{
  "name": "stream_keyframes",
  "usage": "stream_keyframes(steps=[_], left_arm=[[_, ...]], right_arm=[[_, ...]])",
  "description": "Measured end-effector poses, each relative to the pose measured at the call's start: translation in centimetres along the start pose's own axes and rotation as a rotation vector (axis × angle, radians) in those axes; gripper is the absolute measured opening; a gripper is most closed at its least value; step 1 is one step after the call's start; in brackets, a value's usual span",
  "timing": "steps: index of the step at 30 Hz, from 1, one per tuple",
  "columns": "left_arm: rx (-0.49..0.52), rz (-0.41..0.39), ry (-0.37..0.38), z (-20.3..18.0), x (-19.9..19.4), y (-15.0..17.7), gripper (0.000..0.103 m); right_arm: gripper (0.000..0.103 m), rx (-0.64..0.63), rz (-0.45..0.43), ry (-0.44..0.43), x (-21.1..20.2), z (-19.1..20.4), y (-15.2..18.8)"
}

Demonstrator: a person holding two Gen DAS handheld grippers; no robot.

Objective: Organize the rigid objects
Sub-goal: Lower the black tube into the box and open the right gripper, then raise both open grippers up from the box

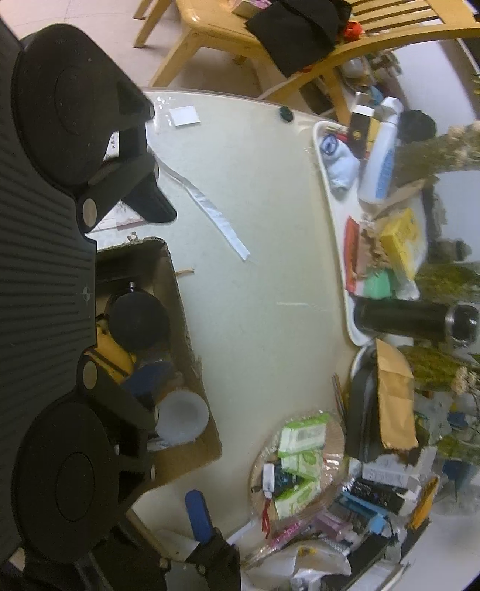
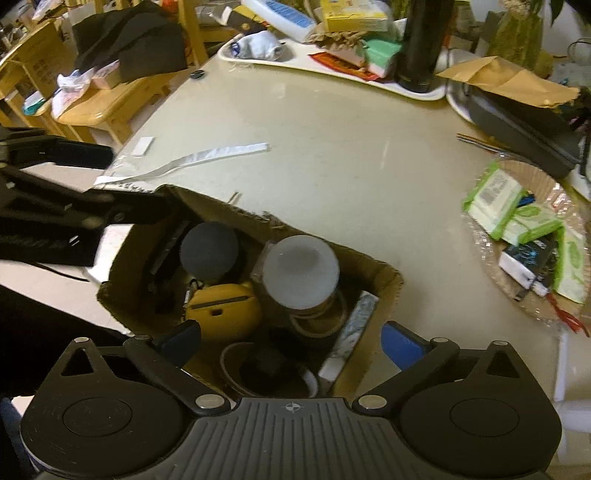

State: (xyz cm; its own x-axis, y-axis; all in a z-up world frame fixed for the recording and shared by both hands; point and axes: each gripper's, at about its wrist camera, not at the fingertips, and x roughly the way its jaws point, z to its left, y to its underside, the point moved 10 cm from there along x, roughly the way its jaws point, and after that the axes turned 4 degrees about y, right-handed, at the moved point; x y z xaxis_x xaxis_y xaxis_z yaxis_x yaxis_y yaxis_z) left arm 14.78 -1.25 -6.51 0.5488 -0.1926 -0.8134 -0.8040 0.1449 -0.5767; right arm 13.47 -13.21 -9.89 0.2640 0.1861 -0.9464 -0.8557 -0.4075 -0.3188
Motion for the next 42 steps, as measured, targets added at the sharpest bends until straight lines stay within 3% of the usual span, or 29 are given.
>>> stream_keyframes(steps=[5,13,22,31,42], left_arm=[[-0.012,-0.079,-0.028,0.2,-1.6,-0.1,0.103],[-0.02,-0.089,-0.117,1.0,-2.9,1.7,0.103],[0.028,0.034,-0.138,0.4,-2.6,5.9,0.103],[0.042,0.152,-0.098,-0.7,-1.8,8.8,0.103],[-0.043,0.236,-0.032,-0.9,-0.7,9.6,0.103]], right_arm=[[0.103,0.028,-0.038,0.055,-0.6,-0.9,0.2],[0.103,0.07,-0.077,0.124,-1.5,-2.3,1.3],[0.103,0.124,-0.09,0.112,-2.7,-2.0,3.4],[0.103,0.064,-0.029,0.102,-1.9,-0.1,5.6],[0.103,0.008,0.039,0.119,-0.8,0.5,6.6]])
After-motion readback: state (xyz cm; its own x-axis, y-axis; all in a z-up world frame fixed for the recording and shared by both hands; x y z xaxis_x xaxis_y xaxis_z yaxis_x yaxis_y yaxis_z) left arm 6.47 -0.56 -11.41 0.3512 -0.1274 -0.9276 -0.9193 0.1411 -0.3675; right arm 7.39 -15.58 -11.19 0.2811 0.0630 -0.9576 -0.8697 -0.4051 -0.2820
